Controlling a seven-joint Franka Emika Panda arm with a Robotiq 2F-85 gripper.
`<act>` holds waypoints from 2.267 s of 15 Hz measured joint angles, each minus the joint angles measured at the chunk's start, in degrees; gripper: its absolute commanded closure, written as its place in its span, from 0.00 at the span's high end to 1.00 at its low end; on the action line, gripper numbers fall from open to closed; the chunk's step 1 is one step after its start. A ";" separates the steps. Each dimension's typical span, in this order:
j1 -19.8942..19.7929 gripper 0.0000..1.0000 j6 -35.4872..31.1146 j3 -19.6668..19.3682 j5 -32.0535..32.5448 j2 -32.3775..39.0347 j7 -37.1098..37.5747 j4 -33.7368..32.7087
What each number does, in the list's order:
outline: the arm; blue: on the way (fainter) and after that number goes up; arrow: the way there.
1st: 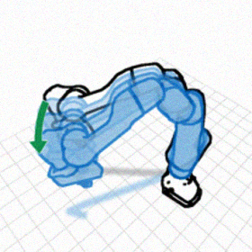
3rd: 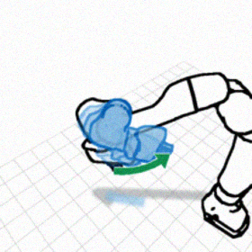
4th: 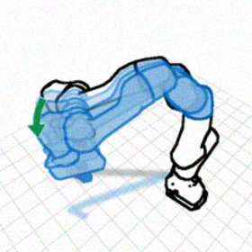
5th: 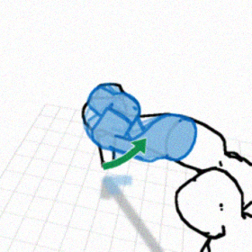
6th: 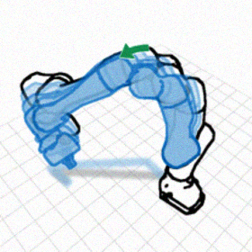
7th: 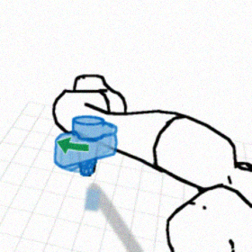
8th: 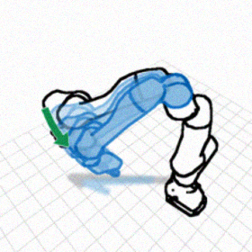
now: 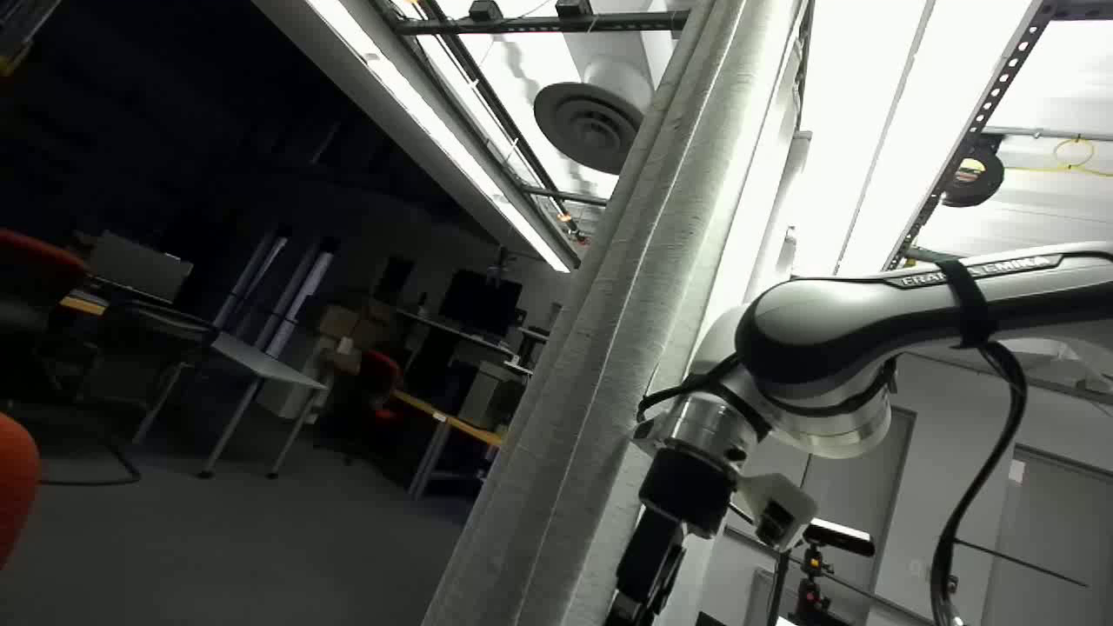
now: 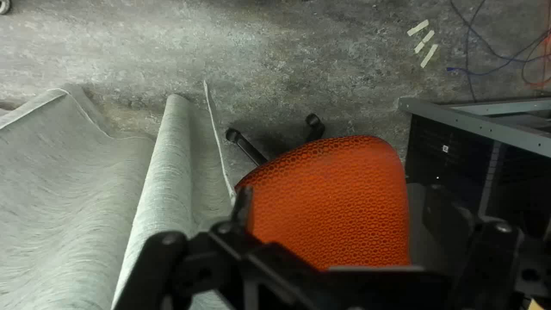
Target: Draw the curtain
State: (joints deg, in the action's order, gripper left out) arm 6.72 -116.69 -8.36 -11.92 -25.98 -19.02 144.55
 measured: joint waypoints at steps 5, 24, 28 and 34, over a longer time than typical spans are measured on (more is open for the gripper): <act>0.00 1.00 0.00 0.00 0.00 0.01 0.00 0.00; -0.27 1.00 0.00 0.28 0.00 0.03 0.00 0.00; -0.78 1.00 -1.94 0.30 0.00 0.61 0.00 -0.07; -3.91 1.00 -7.61 0.31 3.60 0.91 0.01 -0.38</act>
State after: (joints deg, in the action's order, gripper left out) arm 2.81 -124.30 -8.06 -8.32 -25.07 -19.02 144.17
